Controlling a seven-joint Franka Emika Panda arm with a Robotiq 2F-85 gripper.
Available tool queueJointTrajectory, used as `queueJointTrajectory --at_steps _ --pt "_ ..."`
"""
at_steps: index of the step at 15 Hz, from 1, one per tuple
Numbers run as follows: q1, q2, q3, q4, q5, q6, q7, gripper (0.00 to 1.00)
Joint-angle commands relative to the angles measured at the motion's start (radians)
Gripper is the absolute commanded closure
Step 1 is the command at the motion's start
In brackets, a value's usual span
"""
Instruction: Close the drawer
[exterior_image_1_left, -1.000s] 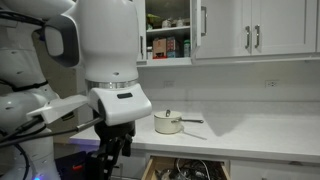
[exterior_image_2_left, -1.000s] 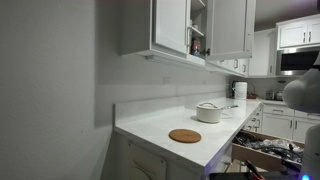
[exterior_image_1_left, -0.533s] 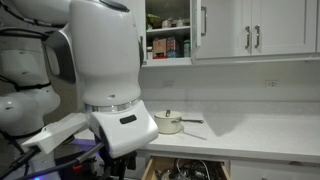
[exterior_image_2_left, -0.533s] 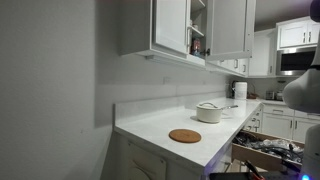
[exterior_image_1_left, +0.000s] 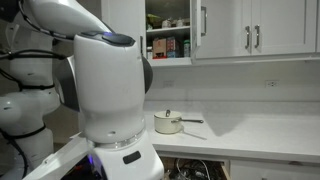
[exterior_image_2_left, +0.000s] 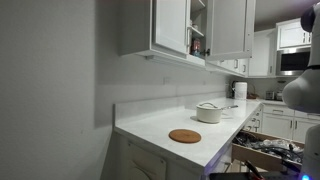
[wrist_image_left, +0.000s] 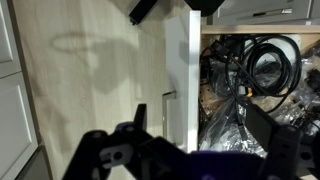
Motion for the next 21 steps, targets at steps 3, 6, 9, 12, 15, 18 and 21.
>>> queueJointTrajectory --at_steps 3,6,9,12,15,18,21 --pt "-0.096 0.116 0.089 0.048 0.088 0.042 -0.069 0.0" --pt "-0.164 0.161 0.151 0.076 0.122 0.059 -0.1 0.0" --pt "-0.246 0.205 0.23 0.107 0.154 0.078 -0.12 0.0" --pt "-0.333 0.245 0.316 0.139 0.165 0.094 -0.131 0.0" --pt "-0.409 0.29 0.4 0.168 0.173 0.119 -0.136 0.0" --pt "-0.469 0.326 0.469 0.189 0.169 0.138 -0.135 0.0" --pt "-0.525 0.356 0.539 0.197 0.187 0.189 -0.172 0.0"
